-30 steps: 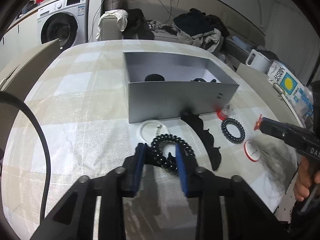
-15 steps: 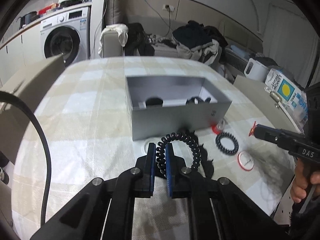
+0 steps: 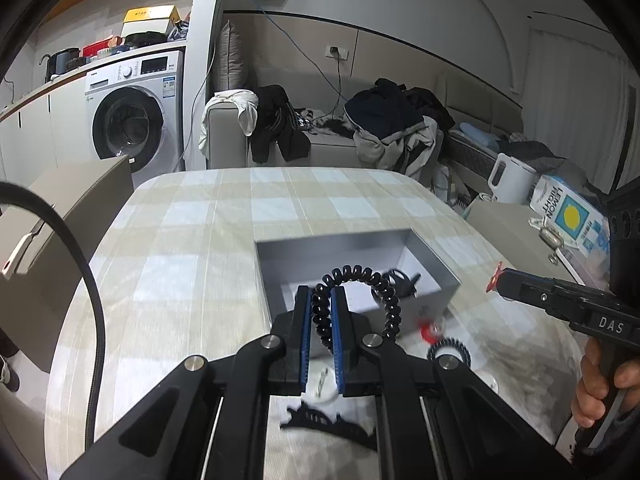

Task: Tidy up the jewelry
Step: 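Lower the bottle into the grey box with the right tool while the left tool releases the hair tie inside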

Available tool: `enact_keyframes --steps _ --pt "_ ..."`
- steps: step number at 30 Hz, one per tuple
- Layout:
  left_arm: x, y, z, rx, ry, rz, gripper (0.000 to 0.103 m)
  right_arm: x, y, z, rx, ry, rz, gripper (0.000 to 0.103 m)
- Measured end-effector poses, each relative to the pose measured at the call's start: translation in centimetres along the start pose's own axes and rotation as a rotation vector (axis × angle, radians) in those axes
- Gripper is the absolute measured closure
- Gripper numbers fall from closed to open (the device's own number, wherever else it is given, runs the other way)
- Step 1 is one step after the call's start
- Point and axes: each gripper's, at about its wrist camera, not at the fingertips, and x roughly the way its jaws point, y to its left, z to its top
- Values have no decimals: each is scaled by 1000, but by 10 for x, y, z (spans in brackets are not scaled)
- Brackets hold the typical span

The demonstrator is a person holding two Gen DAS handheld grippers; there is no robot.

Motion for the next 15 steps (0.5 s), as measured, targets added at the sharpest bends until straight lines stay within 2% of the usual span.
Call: enact_keyframes --steps 8,15 --pt "22 3 13 12 -11 15 98 41 -10 24 52 27 4 86" --pt "43 1 11 26 24 21 98 68 -6 27 5 65 -58 86"
